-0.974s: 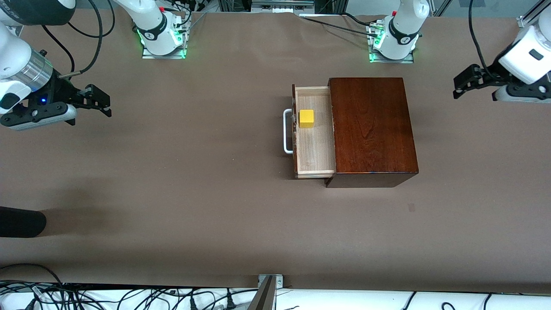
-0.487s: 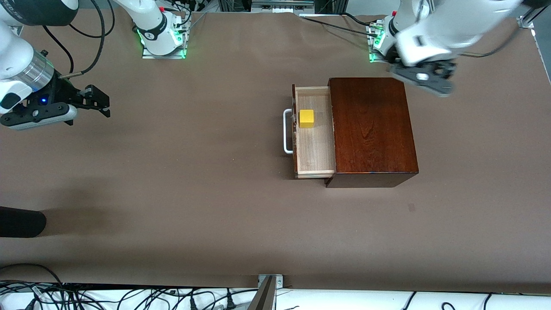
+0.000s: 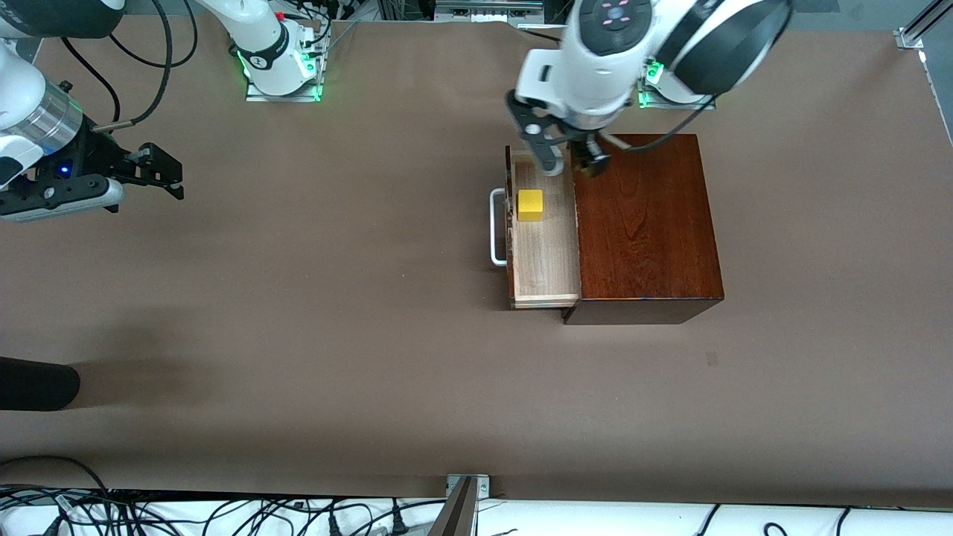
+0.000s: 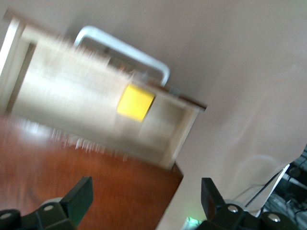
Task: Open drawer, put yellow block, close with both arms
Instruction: 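Move the left gripper to the drawer front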
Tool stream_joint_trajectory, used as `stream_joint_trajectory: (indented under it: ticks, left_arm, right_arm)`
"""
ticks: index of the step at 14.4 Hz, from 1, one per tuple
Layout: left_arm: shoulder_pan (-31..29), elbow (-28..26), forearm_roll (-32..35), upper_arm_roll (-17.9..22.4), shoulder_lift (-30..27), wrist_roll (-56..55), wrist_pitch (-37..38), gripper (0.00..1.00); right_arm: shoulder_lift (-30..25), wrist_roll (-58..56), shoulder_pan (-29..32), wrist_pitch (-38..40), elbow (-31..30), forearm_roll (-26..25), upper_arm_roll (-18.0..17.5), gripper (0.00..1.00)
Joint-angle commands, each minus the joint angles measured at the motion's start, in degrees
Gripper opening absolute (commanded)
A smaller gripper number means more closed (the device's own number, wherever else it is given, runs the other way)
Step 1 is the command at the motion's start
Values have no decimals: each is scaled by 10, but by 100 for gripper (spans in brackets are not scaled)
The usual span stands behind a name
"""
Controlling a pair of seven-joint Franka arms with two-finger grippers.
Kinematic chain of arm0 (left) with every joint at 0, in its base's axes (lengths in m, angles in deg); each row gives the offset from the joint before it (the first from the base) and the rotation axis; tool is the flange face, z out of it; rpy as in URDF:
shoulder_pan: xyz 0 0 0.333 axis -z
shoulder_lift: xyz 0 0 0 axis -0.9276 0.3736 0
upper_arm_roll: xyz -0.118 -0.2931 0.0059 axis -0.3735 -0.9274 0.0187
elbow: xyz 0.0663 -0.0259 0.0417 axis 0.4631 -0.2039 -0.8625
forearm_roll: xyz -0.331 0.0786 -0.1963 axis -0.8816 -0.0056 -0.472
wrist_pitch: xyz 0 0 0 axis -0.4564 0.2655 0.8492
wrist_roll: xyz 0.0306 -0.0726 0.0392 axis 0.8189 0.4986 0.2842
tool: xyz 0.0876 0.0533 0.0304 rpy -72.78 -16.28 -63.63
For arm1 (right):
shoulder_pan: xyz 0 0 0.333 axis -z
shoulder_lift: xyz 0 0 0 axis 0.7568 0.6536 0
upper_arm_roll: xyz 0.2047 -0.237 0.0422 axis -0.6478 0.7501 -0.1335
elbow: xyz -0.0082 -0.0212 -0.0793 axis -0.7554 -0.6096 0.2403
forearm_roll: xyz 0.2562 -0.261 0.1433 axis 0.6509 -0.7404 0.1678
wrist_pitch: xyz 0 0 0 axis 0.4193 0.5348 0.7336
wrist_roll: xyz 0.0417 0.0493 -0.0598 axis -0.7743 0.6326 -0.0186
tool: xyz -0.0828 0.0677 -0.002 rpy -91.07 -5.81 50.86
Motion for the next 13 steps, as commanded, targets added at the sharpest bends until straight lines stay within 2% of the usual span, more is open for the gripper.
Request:
stream_joint_trajectory:
  ticks: [1,3,5,9,13]
  left_arm:
    - [13,67,6,-2,80,100,-39,100]
    - [27,60,12,-1,105,179,-113,100]
    - [49,51,45,-1,134,211,-184,100]
    - [86,49,131,1,195,194,-244,100]
    - [92,43,158,4,237,194,-275,100]
  right_arm:
    - [11,4,11,15,18,-5,-6,100]
    - [11,4,11,15,19,-2,-6,100]
    - [11,4,10,16,19,-3,-7,100]
    - [10,4,8,17,19,1,-9,100]
    - [12,3,8,15,18,2,-9,100]
